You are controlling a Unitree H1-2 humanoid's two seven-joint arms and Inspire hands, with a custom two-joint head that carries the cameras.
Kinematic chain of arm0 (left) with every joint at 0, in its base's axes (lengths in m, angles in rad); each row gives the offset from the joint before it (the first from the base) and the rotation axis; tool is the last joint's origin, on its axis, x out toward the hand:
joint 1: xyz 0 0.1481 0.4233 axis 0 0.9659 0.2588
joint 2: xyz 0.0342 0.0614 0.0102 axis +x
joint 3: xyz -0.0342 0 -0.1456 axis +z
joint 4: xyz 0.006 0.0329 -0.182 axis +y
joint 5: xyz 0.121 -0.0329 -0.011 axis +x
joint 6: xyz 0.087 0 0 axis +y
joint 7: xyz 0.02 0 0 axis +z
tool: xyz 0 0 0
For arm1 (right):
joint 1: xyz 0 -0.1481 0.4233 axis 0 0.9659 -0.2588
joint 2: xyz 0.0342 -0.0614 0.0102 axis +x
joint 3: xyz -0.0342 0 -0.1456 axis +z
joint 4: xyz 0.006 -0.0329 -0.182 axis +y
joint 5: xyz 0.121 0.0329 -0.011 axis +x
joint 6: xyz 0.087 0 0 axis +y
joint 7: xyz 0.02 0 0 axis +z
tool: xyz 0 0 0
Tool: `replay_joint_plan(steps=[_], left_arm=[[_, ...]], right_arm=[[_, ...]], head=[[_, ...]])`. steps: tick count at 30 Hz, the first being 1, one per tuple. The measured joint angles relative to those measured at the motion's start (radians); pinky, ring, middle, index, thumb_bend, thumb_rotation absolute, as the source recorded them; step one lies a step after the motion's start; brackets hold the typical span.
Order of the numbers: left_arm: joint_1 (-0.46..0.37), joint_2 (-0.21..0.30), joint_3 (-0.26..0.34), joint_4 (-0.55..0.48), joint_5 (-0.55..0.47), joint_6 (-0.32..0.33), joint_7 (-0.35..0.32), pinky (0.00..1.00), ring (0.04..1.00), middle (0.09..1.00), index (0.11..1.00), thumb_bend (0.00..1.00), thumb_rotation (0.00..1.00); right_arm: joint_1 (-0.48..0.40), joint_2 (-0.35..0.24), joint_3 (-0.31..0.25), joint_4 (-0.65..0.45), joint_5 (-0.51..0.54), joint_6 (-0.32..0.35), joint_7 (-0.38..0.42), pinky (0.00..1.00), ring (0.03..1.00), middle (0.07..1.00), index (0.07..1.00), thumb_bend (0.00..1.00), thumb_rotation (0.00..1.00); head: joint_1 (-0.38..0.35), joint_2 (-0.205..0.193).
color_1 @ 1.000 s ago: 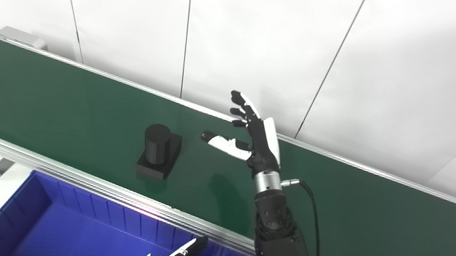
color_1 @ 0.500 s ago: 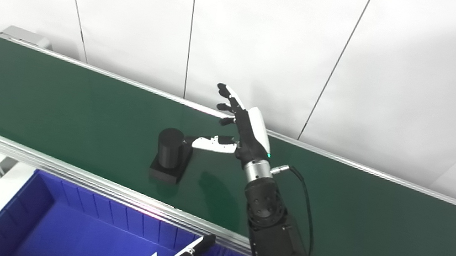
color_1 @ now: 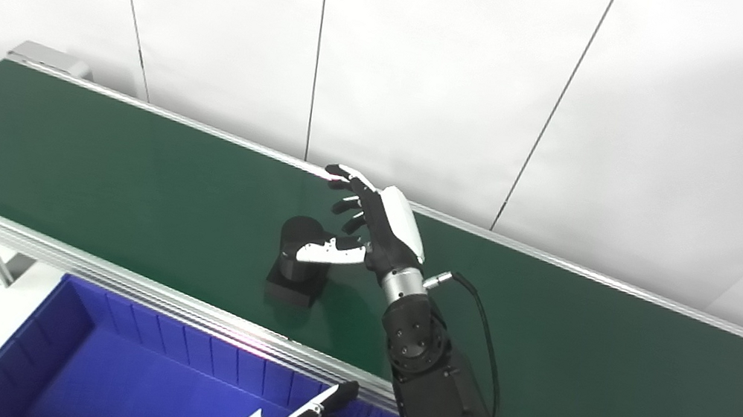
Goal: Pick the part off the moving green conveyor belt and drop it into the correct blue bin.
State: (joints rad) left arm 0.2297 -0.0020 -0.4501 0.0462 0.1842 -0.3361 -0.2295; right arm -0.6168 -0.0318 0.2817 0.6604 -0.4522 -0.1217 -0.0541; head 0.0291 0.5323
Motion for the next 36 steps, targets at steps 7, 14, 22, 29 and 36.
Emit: replay_joint_plan(steps=[7,14,22,29,36], left_arm=[[0.006,0.000,0.000,-0.016,0.002,0.005,0.001,0.98,1.000,1.000,1.000,0.78,0.78],[0.008,0.001,0.000,-0.033,0.003,0.009,0.001,0.98,1.000,1.000,1.000,0.79,0.79],[0.008,0.001,0.000,-0.034,0.001,0.021,0.001,0.99,1.000,1.000,1.000,0.79,0.78],[0.007,0.001,0.001,-0.034,-0.001,0.021,0.001,0.99,1.000,1.000,1.000,0.79,0.78],[0.007,0.001,0.001,-0.034,-0.001,0.021,0.001,1.00,1.000,1.000,1.000,0.79,0.77]], right_arm=[[-0.004,0.000,0.046,0.061,-0.077,0.016,-0.030,0.45,0.595,0.750,0.768,1.00,0.29],[-0.009,-0.002,0.045,0.075,-0.085,0.026,-0.049,0.37,0.468,0.597,0.602,0.93,0.06],[-0.009,-0.001,0.049,0.080,-0.091,0.035,-0.085,0.31,0.389,0.474,0.516,0.52,0.00],[-0.009,-0.005,0.050,0.064,-0.090,0.044,-0.080,0.34,0.405,0.485,0.507,0.52,0.00],[-0.002,-0.010,0.050,0.036,-0.082,0.059,-0.060,0.32,0.392,0.476,0.515,0.52,0.00]], head=[[0.005,0.006],[-0.002,0.009],[-0.012,0.008],[-0.017,0.006],[-0.020,0.005]])
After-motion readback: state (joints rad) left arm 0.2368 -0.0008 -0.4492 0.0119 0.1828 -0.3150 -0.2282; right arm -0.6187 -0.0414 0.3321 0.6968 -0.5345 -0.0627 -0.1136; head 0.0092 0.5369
